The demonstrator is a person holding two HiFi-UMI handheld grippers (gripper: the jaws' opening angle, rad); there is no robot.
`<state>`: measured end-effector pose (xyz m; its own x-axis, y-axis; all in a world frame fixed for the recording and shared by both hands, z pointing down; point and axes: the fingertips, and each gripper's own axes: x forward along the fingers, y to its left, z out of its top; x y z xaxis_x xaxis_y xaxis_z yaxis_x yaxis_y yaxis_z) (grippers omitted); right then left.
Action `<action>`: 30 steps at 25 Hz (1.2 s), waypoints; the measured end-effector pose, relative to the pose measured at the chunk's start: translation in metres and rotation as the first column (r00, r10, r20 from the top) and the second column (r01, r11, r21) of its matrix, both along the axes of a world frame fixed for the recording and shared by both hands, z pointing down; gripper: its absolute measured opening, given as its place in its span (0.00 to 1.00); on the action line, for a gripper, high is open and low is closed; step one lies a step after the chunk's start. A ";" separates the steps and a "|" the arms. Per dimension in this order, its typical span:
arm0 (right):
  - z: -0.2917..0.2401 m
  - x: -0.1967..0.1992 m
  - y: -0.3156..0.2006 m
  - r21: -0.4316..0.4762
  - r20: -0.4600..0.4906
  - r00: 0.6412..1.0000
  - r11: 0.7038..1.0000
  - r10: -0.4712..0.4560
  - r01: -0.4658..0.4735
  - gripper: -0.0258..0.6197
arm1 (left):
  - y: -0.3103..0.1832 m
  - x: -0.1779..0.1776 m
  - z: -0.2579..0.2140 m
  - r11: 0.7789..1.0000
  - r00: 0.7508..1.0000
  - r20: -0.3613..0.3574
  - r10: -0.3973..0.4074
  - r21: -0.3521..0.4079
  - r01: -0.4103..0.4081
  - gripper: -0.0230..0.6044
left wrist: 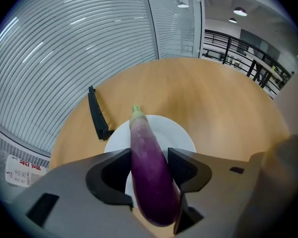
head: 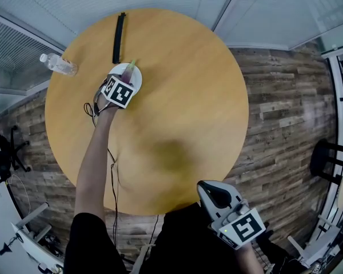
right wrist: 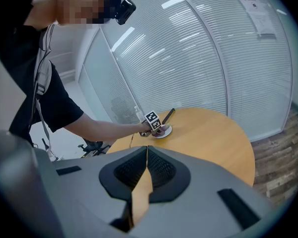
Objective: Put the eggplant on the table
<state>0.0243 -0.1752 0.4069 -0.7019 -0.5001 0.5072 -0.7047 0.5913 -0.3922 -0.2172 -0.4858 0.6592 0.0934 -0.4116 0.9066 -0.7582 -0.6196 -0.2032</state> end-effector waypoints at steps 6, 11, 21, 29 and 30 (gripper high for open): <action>0.001 -0.003 0.004 -0.008 0.003 1.000 1.000 0.002 -0.002 0.07 | 0.000 -0.003 0.000 1.000 0.999 -0.034 -0.006 -0.011 0.005 0.42; 0.000 -0.001 0.004 -0.003 0.006 1.000 1.000 0.009 -0.009 0.07 | -0.002 -0.003 -0.001 1.000 1.000 -0.019 0.003 0.008 -0.003 0.46; 0.000 0.001 0.008 -0.001 0.004 1.000 1.000 0.017 -0.017 0.07 | -0.003 -0.008 -0.002 0.999 0.996 -0.071 -0.046 0.012 0.047 0.53; -0.002 0.003 0.008 0.006 0.005 1.000 1.000 0.024 -0.024 0.07 | -0.004 -0.012 -0.008 0.998 0.996 -0.065 -0.064 0.017 0.065 0.53; -0.003 0.002 0.009 0.008 0.005 1.000 1.000 0.025 -0.025 0.07 | -0.004 -0.012 -0.011 0.998 0.996 -0.068 -0.065 0.018 0.067 0.53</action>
